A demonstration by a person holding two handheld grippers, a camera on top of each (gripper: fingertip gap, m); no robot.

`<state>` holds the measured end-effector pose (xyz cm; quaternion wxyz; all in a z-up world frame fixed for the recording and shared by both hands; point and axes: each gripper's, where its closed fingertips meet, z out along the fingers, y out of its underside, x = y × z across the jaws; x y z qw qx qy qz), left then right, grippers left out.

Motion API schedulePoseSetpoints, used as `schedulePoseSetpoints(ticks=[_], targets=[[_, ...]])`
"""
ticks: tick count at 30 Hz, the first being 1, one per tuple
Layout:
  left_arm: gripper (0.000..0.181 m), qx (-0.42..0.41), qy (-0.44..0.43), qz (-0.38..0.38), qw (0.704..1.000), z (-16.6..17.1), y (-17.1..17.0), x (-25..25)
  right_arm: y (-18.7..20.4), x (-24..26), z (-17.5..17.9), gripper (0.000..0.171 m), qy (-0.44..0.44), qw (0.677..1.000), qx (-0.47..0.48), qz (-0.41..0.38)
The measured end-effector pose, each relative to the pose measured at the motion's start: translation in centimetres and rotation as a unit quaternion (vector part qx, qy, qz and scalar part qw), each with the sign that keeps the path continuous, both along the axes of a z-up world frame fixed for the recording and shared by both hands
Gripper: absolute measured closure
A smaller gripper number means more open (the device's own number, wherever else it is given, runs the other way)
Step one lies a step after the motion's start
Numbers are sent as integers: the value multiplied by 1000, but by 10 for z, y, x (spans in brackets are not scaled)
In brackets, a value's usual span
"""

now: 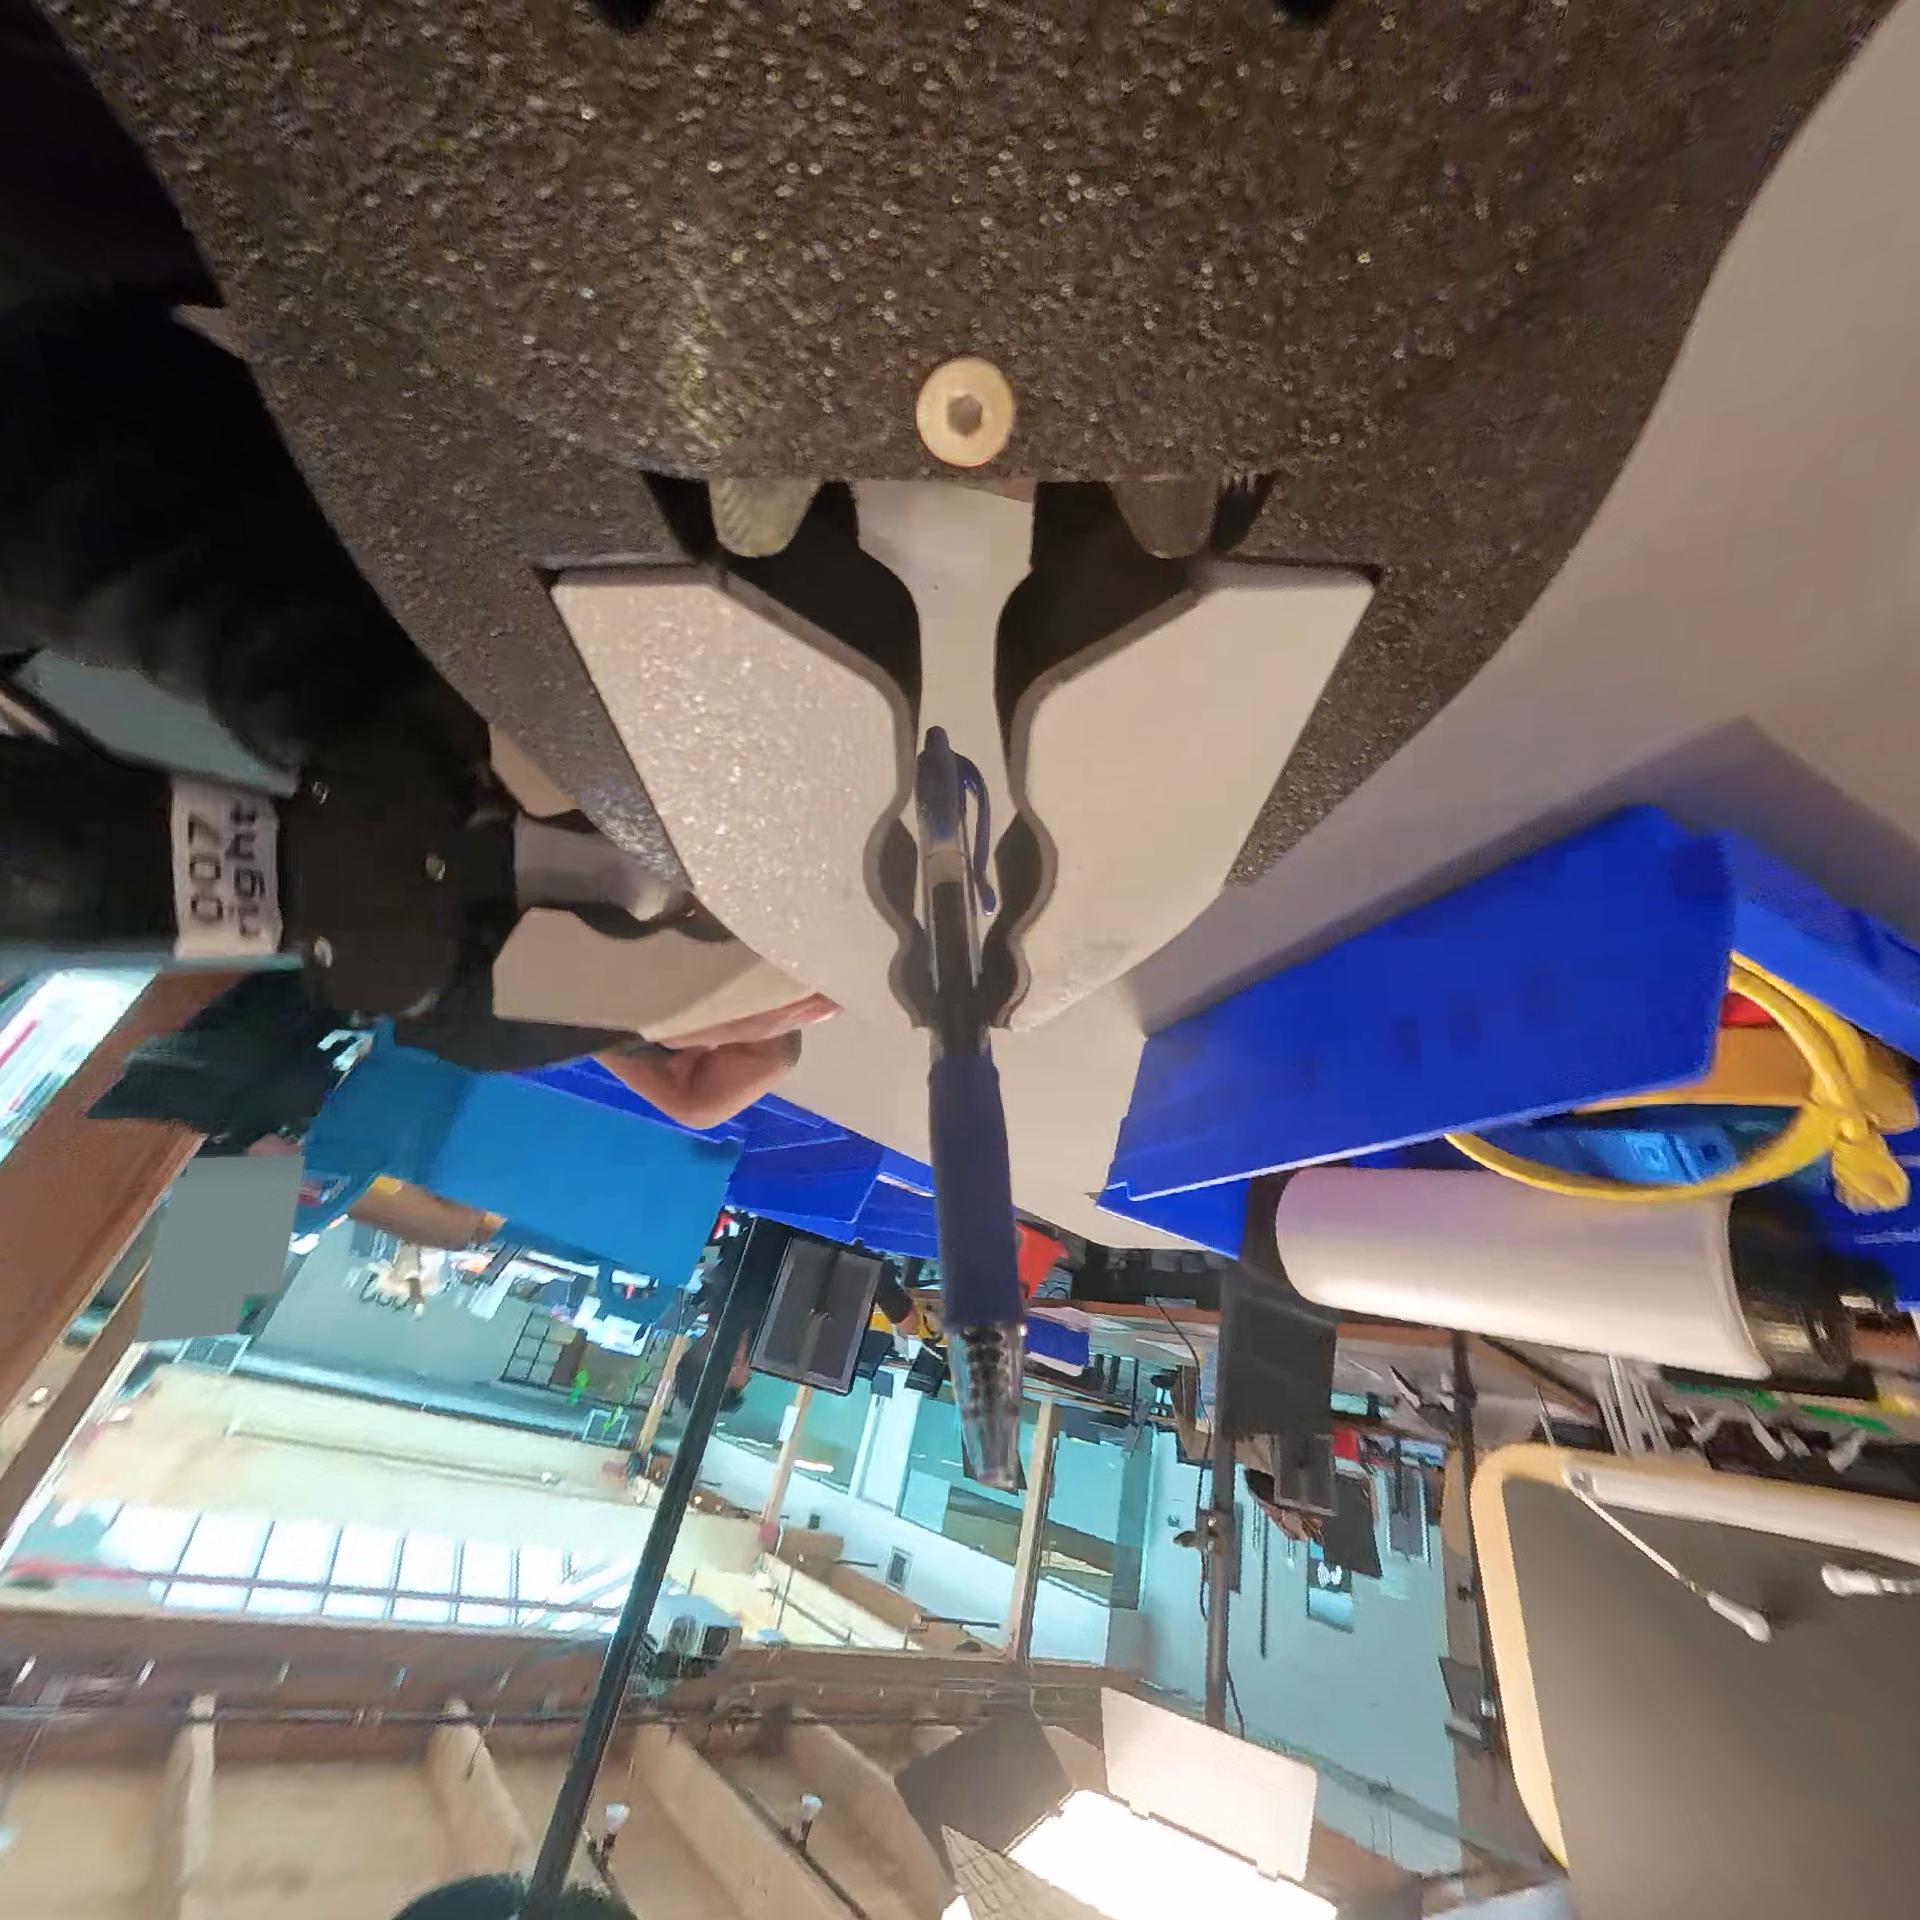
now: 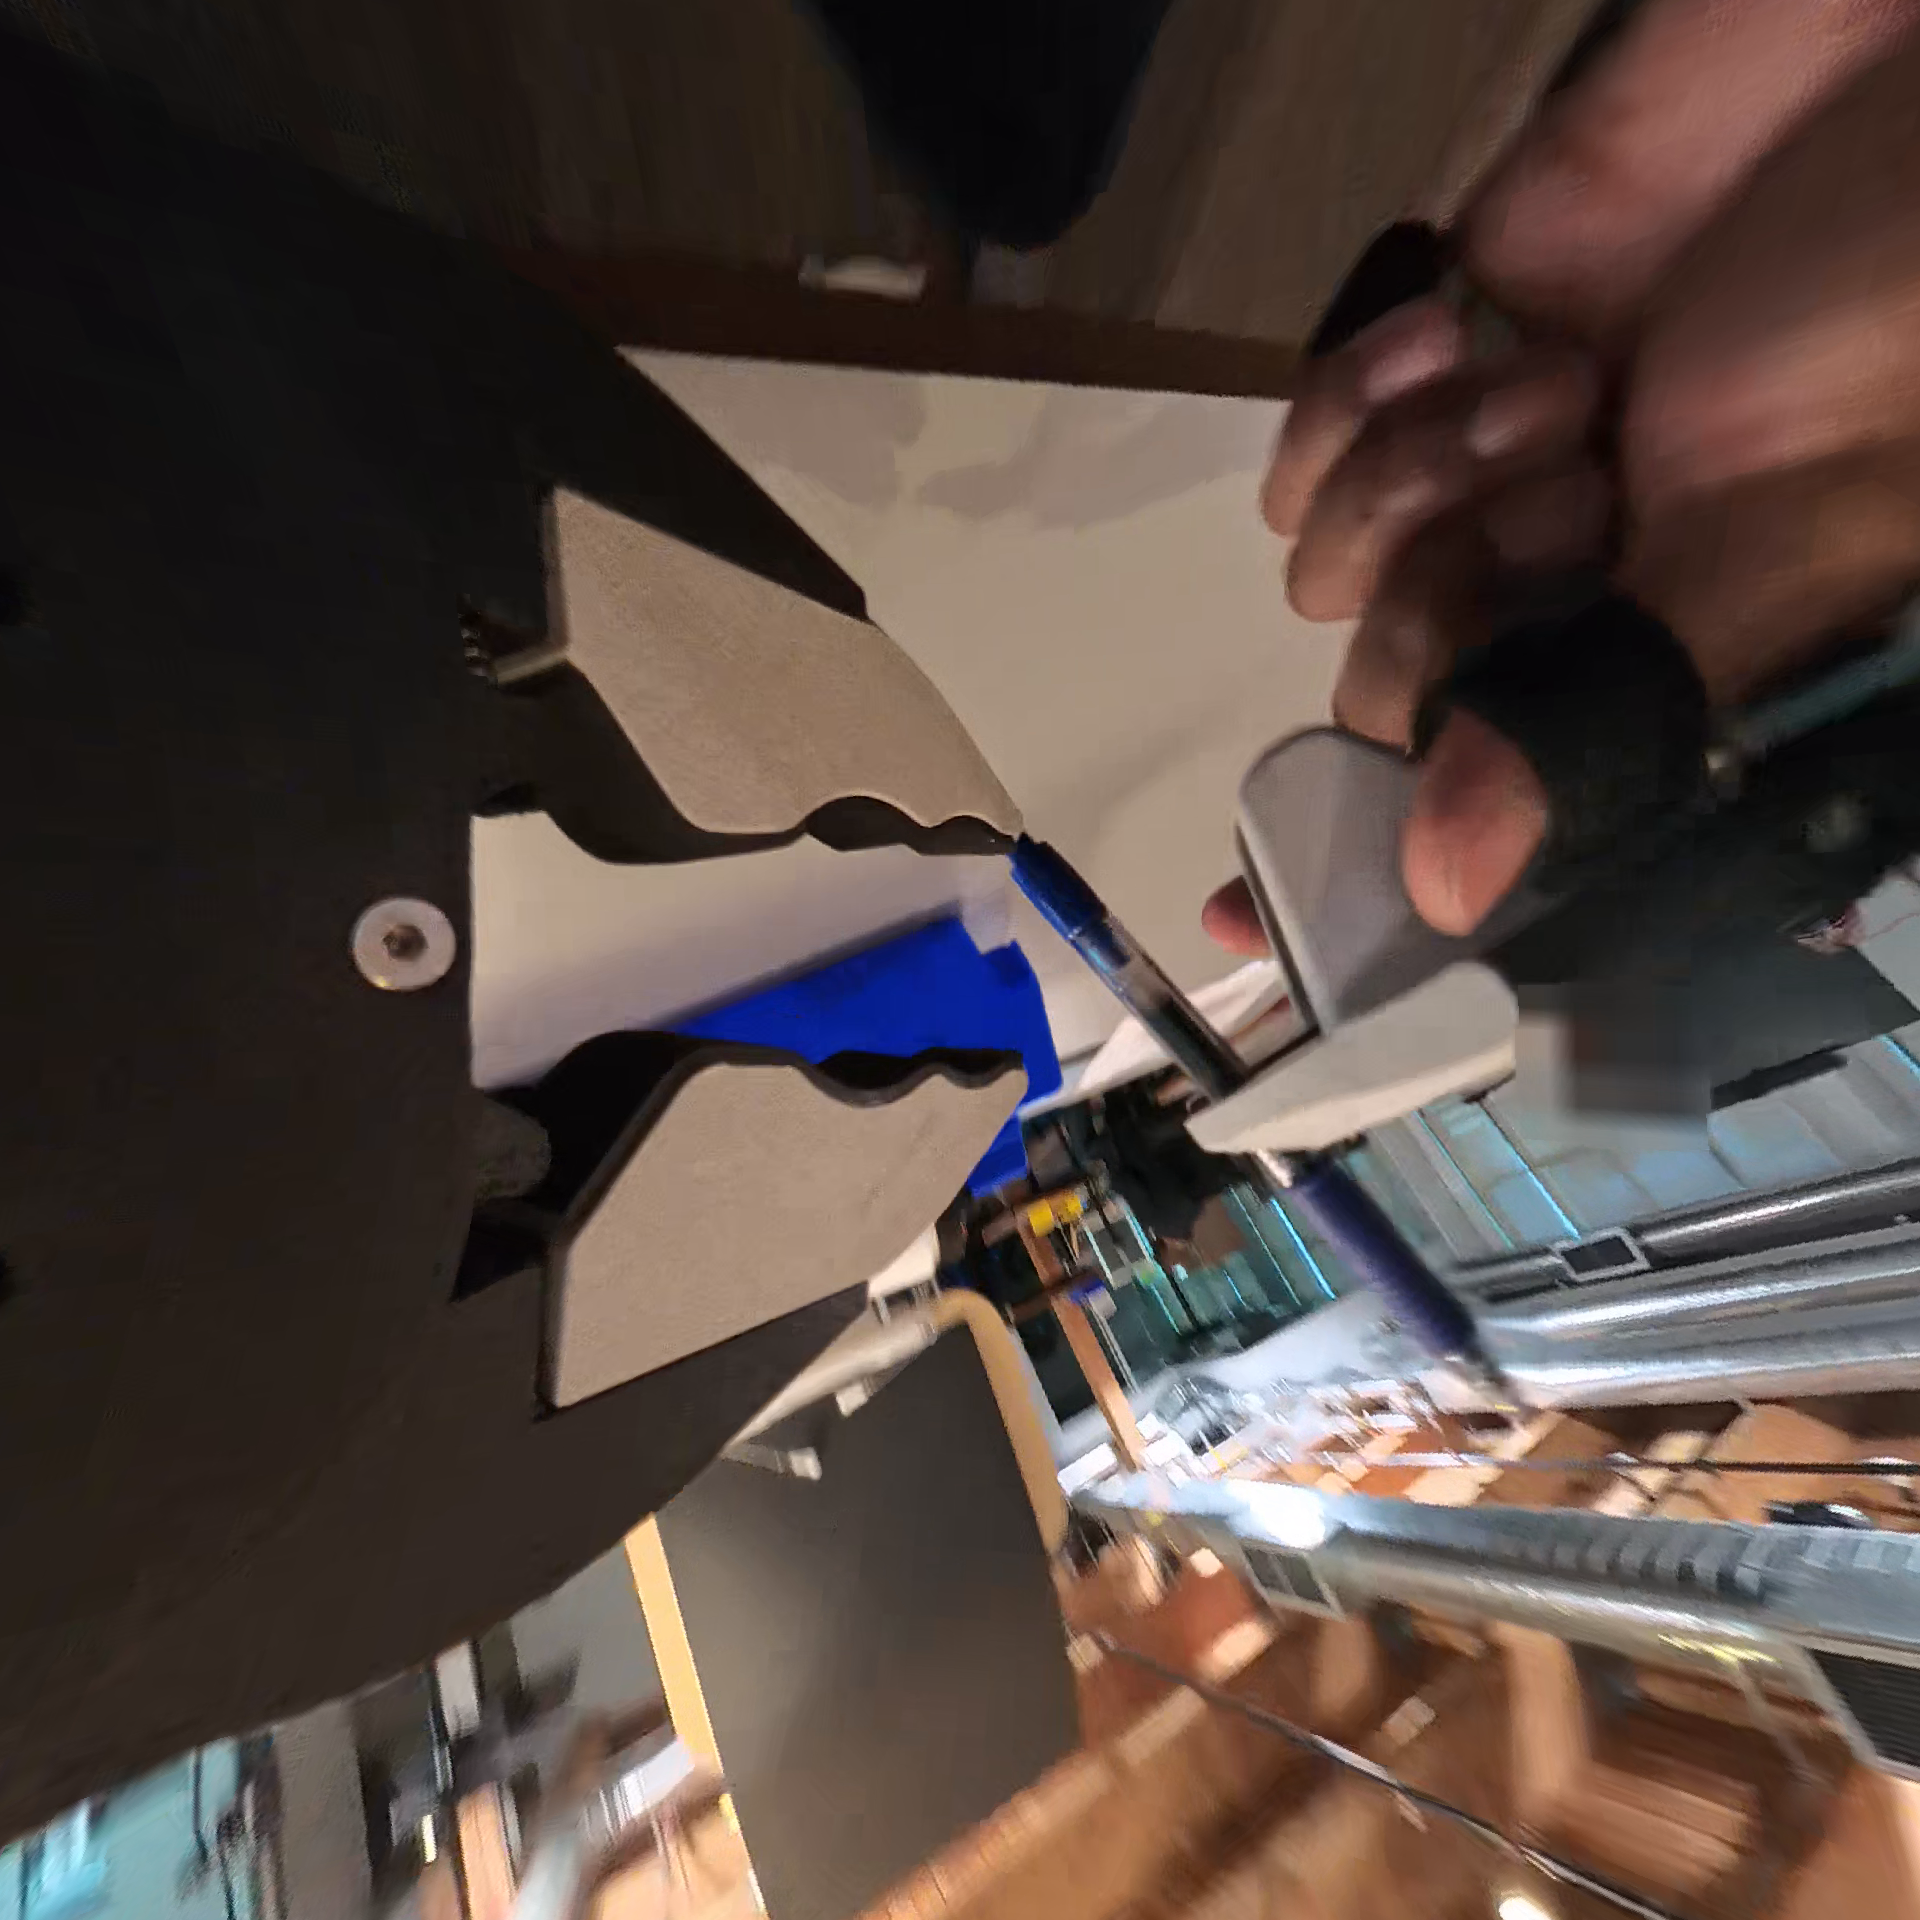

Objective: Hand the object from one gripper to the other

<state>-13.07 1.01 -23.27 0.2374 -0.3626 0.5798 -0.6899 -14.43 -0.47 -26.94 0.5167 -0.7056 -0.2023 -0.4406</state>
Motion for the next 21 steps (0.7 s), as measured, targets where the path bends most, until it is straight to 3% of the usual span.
schedulePoseSetpoints(ticks=[3, 5, 11, 15, 18, 21], targets=[[170, -23, 23, -5, 999, -1, 6, 1, -3, 2, -4, 134, -146, 988, -37, -24], [170, -60, 45, -27, 997, 1, 5, -1, -3, 6, -6, 122, -231, 971, -48, -49], [170, -208, 141, -137, 958, -2, -9, -7, 3, -2, 1, 107, -338, 939, 18, -55], [170, -251, 187, -197, 929, -10, -22, -10, 8, -17, 7, 119, -346, 937, 43, -30], [170, -256, 193, -210, 924, -14, -27, -10, 9, -21, 4, 155, -336, 941, 43, -20], [170, -255, 192, -203, 926, -17, -25, -6, 9, -17, 4, 156, -328, 943, 40, -28]])
